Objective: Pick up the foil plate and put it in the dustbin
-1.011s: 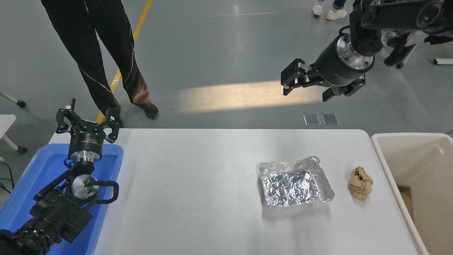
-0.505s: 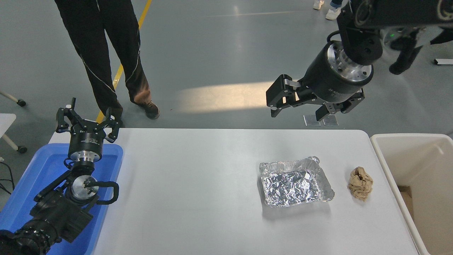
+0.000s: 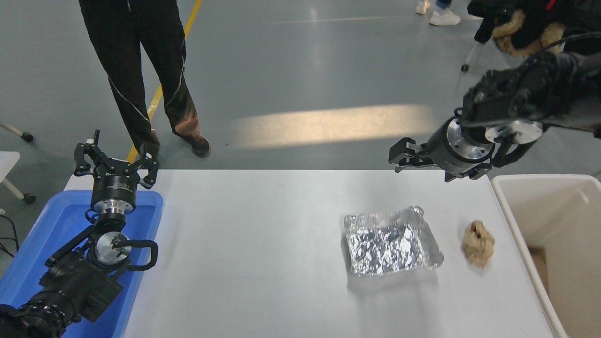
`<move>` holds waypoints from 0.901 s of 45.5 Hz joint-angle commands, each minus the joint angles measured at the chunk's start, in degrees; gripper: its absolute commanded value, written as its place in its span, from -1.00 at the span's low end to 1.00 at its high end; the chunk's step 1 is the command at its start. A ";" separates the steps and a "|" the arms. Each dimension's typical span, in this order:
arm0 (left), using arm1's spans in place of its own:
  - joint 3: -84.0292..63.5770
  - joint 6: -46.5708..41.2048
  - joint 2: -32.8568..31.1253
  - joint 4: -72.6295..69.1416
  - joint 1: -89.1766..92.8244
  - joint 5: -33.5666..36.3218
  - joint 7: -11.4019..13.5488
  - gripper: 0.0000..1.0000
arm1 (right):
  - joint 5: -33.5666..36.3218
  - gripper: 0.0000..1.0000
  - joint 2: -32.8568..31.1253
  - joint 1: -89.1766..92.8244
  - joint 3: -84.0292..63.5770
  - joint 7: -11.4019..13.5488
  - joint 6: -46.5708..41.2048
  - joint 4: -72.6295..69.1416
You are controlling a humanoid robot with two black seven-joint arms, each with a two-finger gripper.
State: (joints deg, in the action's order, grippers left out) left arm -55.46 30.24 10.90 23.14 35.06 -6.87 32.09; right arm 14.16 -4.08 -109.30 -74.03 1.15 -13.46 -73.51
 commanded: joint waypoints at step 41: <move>0.00 0.00 0.00 -0.02 0.01 0.01 -0.01 0.98 | -27.44 0.94 -3.39 35.29 10.57 -0.27 9.76 24.29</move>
State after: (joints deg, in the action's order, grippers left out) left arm -55.46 30.24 10.88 23.13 35.07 -6.83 32.08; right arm -10.36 -6.91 -77.83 -63.69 0.88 -4.31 -52.60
